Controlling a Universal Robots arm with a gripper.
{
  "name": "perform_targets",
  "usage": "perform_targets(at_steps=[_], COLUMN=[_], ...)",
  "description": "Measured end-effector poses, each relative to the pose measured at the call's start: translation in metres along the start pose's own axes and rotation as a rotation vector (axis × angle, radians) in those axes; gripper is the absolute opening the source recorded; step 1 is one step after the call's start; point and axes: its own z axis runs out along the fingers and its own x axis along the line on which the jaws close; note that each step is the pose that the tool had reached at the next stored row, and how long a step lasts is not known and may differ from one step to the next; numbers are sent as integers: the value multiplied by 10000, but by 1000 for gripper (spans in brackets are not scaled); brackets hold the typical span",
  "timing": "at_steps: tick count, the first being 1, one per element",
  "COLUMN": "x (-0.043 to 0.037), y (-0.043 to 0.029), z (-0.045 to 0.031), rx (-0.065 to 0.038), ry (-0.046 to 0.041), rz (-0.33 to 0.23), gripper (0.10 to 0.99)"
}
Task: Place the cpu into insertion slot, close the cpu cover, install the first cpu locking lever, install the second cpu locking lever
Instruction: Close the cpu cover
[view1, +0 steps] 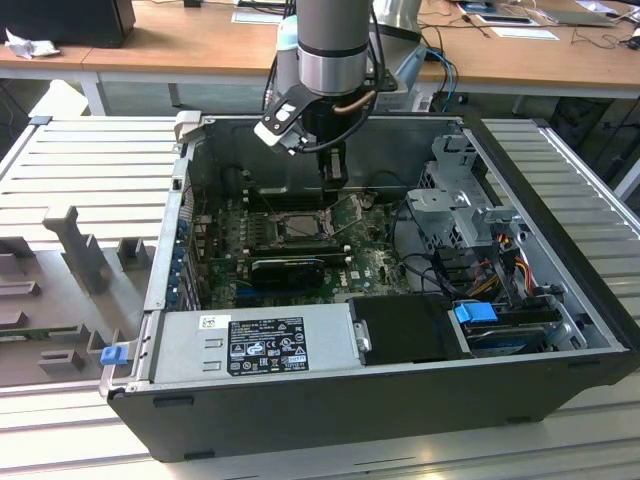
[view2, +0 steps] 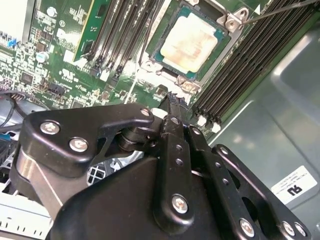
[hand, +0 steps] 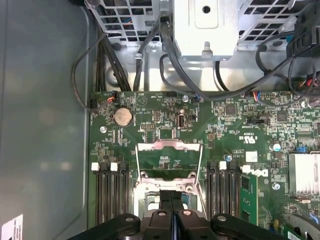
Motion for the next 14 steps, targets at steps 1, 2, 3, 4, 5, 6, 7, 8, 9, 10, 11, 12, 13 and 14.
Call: perform_targets(at_steps=[1, 2, 3, 4, 5, 6, 7, 8, 9, 10, 11, 12, 13, 14], x=[0, 0, 0, 0, 0, 0, 0, 1, 1, 1, 1, 1, 1, 1], y=[10, 25, 38, 53, 67, 84, 96, 110, 131, 144, 163, 185, 195, 211], z=[1, 2, 3, 4, 5, 7, 7, 9, 10, 11, 12, 14, 15, 16], rx=[0, -1, -1, 0, 1, 1, 1, 1, 1, 2, 2, 2, 2, 2], ry=[1, 1, 1, 0, 1, 1, 0, 0, 0, 0, -1, -1, 0, 0], rz=[-1, 0, -1, -2, 0, 0, 0, 0, -1, -1, -1, 0, 0, -1], gripper=[106, 106, 106, 106, 106, 106, 106, 106, 106, 106, 106, 106, 106, 106])
